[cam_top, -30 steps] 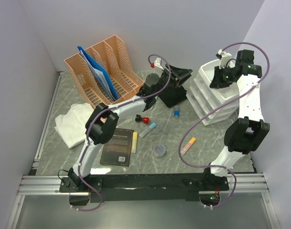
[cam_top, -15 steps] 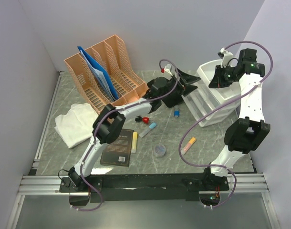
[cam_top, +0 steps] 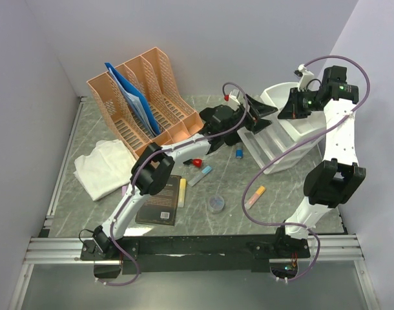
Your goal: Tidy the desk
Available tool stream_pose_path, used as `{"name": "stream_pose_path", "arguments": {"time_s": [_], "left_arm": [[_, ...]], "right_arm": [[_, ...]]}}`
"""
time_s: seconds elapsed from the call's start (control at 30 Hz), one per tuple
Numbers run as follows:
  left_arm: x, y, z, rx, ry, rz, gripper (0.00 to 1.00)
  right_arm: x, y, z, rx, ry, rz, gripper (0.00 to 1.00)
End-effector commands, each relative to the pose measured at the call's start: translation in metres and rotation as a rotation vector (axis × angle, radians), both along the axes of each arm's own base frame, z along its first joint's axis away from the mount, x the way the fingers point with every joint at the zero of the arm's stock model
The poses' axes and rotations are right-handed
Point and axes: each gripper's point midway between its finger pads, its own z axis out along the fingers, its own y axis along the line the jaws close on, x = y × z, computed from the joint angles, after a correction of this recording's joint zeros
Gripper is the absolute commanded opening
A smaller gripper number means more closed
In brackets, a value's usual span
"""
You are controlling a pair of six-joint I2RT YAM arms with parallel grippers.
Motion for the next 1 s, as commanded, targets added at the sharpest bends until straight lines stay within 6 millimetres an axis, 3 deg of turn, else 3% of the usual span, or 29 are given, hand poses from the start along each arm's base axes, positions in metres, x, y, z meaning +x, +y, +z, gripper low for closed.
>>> {"name": "stream_pose_path", "arguments": {"time_s": [0.0, 0.13, 0.17, 0.2, 0.5, 0.63, 0.97], "left_arm": [[0.003, -0.003, 0.028, -0.079, -0.073, 0.029, 0.93], [0.000, -0.002, 0.045, -0.130, -0.137, 0.048, 0.85], [0.000, 0.001, 0.052, -0.143, -0.157, 0.055, 0.81], [0.000, 0.004, 0.056, -0.165, -0.175, 0.061, 0.71], [-0.007, 0.031, 0.100, -0.295, -0.326, 0.115, 0.43], [-0.005, 0.046, 0.116, -0.343, -0.351, 0.124, 0.35], [0.000, 0.066, 0.127, -0.403, -0.375, 0.137, 0.24]], "right_arm": [[-0.003, 0.016, 0.046, 0.058, -0.142, 0.049, 0.00], [-0.005, 0.018, 0.043, 0.076, -0.126, 0.051, 0.00], [-0.005, 0.019, 0.042, 0.078, -0.124, 0.052, 0.00], [-0.006, 0.018, 0.040, 0.076, -0.119, 0.050, 0.00], [-0.002, 0.007, 0.019, 0.021, -0.093, 0.011, 0.00], [-0.001, -0.001, 0.003, -0.011, -0.066, -0.012, 0.00], [0.006, -0.023, -0.018, -0.135, -0.084, -0.063, 0.00]]}}
